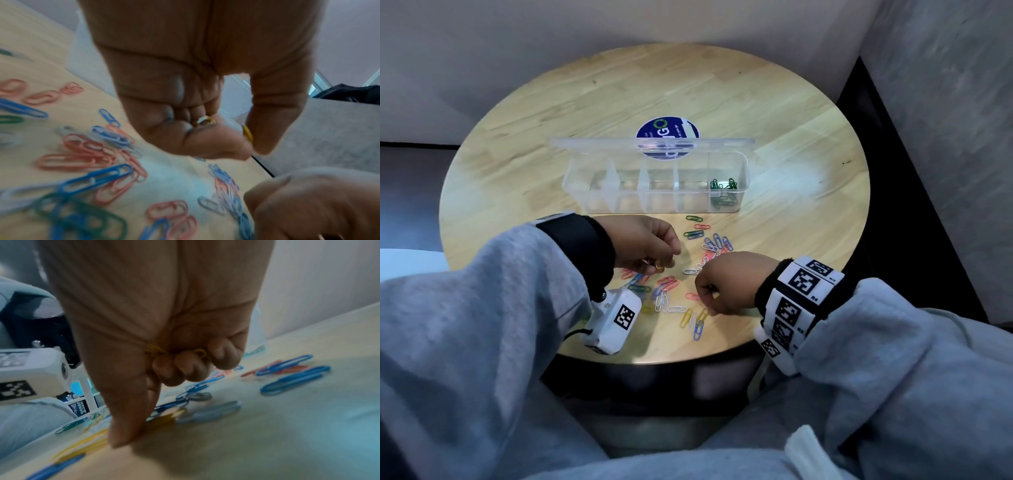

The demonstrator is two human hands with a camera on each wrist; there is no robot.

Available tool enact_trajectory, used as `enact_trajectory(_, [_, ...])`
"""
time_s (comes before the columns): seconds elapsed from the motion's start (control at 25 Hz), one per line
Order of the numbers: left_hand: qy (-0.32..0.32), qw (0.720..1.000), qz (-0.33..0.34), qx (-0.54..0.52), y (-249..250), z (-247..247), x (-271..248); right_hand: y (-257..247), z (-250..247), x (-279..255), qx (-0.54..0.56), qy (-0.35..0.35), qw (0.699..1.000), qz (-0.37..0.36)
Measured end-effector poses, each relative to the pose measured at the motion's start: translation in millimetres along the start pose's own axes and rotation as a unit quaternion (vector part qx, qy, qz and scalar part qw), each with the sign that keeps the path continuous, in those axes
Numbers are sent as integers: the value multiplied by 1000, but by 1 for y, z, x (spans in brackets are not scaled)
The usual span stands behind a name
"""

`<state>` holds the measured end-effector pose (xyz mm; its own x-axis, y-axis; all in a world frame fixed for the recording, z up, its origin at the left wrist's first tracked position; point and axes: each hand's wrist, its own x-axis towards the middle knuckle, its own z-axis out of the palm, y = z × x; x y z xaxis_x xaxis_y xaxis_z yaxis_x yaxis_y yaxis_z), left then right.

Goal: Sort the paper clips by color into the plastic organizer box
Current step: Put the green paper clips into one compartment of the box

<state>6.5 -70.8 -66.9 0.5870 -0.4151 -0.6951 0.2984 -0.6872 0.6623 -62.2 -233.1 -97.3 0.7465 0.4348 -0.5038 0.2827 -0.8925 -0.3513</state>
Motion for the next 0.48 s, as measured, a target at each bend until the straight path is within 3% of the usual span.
enact_trajectory(0.2, [-56, 991, -53, 113, -1, 20, 2, 10, -13, -7, -3, 4, 1000, 29])
enact_trajectory(0.4, [-52, 988, -65, 130, 8, 33, 1, 8, -8, -6, -28, -17, 999, 25])
enact_trajectory(0.48, [-57, 971, -46, 229, 7, 33, 1, 7, -7, -4, -34, -19, 999, 26])
